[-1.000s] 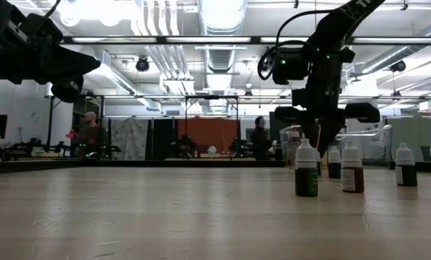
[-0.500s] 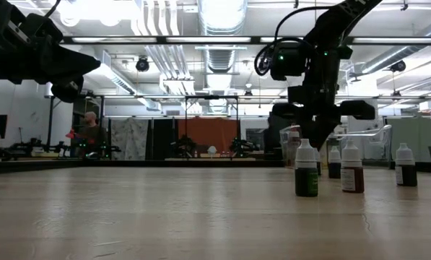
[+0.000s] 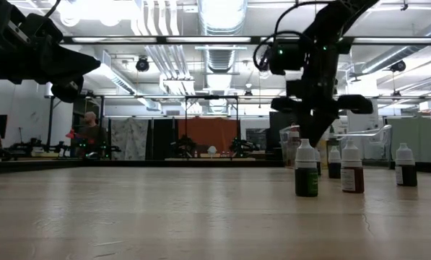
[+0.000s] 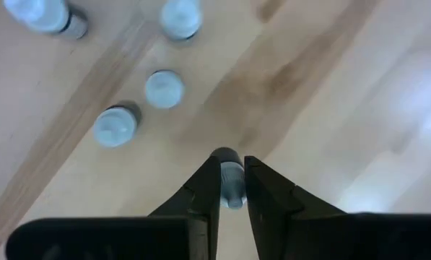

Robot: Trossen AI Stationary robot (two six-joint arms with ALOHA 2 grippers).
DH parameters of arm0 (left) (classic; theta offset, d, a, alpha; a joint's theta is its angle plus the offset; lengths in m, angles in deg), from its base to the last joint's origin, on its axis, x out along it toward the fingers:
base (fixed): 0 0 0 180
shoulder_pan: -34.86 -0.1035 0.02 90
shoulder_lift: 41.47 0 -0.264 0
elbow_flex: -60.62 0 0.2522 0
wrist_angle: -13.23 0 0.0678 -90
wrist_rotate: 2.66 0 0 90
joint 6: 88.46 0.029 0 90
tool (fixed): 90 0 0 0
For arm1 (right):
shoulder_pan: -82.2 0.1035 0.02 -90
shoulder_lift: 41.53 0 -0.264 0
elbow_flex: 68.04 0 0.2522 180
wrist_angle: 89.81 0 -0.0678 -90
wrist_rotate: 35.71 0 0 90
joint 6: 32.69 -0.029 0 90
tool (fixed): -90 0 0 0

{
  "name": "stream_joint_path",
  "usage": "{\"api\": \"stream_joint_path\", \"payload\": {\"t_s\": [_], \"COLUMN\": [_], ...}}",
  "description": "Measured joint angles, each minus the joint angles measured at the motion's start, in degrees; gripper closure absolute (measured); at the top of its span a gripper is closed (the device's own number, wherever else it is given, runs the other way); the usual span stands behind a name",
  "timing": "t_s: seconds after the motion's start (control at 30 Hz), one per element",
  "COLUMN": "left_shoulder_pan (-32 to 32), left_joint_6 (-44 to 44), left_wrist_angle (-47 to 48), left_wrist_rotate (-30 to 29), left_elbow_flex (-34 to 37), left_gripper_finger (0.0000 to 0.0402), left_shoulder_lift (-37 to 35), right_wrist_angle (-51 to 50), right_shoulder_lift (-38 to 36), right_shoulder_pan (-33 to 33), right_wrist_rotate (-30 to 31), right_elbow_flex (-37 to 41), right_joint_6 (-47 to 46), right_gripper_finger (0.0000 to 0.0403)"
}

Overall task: Pick & Place food coloring
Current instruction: Put the small blue food coloring bottle into the bin

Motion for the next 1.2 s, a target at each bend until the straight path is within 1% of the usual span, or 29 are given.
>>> {"api": "stream_joint_path", "payload": {"t_s": [0.13,0.4,0.77,1.03,1.2], "left_shoulder_pan": [0.0,0.0,0.0,0.0,0.0], "left_joint_6": [0.0,0.0,0.0,0.0,0.0], "left_wrist_angle": [0.0,0.0,0.0,0.0,0.0], "left_wrist_rotate": [0.0,0.0,0.0,0.0,0.0], "left_elbow_flex": [0.0,0.0,0.0,0.0,0.0], "left_gripper_finger": [0.0402,0.0402,0.0402,0.0402,0.0402], "left_shoulder_lift": [0.0,0.0,0.0,0.0,0.0], "right_wrist_angle": [-2.2,-4.4,-5.4,-5.8,-6.0], "right_shoulder_lift": [-0.5,-0.9,-1.2,-2.7,-4.0], "right_shoulder_pan": [-0.4,-1.6,-3.5,-6.7,-8.8], "right_wrist_rotate": [0.0,0.0,0.5,1.1,1.1], "right_elbow_flex": [-3.1,-8.5,-10.7,-13.1,-13.3], "right_joint_6": [-2.4,-2.5,-2.7,-2.5,-2.3], "right_gripper_finger": [0.0357,0.0355,0.0355,0.0355,0.0355]}}
